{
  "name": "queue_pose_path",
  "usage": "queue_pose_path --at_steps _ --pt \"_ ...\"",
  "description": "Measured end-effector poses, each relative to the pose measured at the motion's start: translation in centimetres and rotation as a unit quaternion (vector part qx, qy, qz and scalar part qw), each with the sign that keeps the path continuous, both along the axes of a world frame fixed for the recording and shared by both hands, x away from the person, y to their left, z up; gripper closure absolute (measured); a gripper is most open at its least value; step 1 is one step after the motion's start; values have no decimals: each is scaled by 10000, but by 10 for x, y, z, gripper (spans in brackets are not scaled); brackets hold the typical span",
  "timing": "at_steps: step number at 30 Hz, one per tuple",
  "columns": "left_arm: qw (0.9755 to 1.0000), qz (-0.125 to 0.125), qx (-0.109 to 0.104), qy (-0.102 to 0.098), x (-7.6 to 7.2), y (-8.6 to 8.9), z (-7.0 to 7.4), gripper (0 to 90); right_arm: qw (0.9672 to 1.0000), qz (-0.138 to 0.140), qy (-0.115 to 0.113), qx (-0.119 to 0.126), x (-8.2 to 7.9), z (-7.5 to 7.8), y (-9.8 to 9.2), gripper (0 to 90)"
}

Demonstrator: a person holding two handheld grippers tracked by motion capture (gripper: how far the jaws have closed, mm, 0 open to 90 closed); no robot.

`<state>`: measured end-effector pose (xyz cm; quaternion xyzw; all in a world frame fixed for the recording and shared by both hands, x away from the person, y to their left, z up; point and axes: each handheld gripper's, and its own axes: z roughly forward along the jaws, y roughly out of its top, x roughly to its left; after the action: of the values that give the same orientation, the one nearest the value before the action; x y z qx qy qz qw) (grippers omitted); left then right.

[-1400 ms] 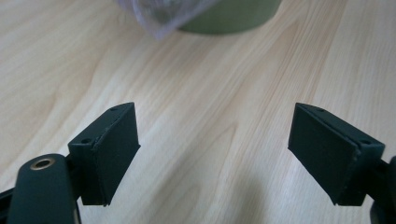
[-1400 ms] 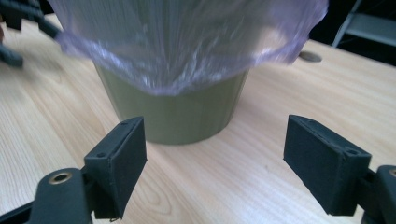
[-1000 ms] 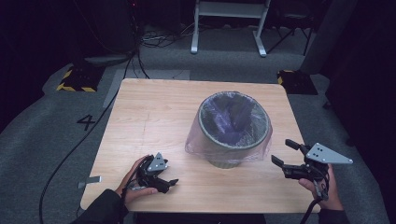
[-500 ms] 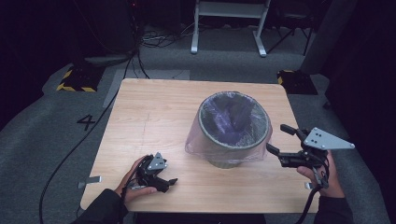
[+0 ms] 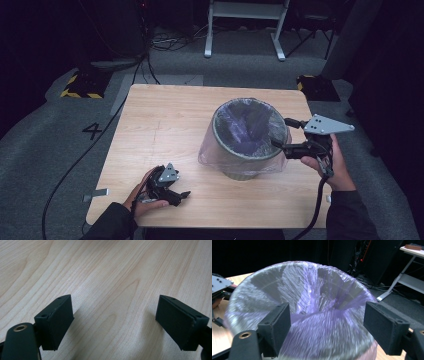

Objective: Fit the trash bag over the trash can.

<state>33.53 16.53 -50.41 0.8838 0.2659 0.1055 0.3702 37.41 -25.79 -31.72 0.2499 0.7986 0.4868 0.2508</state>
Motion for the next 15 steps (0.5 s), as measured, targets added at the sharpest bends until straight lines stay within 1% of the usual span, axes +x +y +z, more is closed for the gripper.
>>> queue_pose_path --at_steps 2,5,7,10,15 --pt "10000 0 0 1 0 0 0 142 10000 -42 17 -45 5 1 3 216" --pt "10000 0 0 1 0 0 0 142 9999 14 137 -10 12 2 7 210" --pt "10000 0 0 -1 0 0 0 142 9998 24 200 -64 15 3 10 206" --pt "10000 -1 1 -3 0 0 0 142 9995 -38 297 -139 21 3 16 204" --pt "10000 -16 5 -5 0 0 0 142 9988 -39 387 -293 30 3 25 203"
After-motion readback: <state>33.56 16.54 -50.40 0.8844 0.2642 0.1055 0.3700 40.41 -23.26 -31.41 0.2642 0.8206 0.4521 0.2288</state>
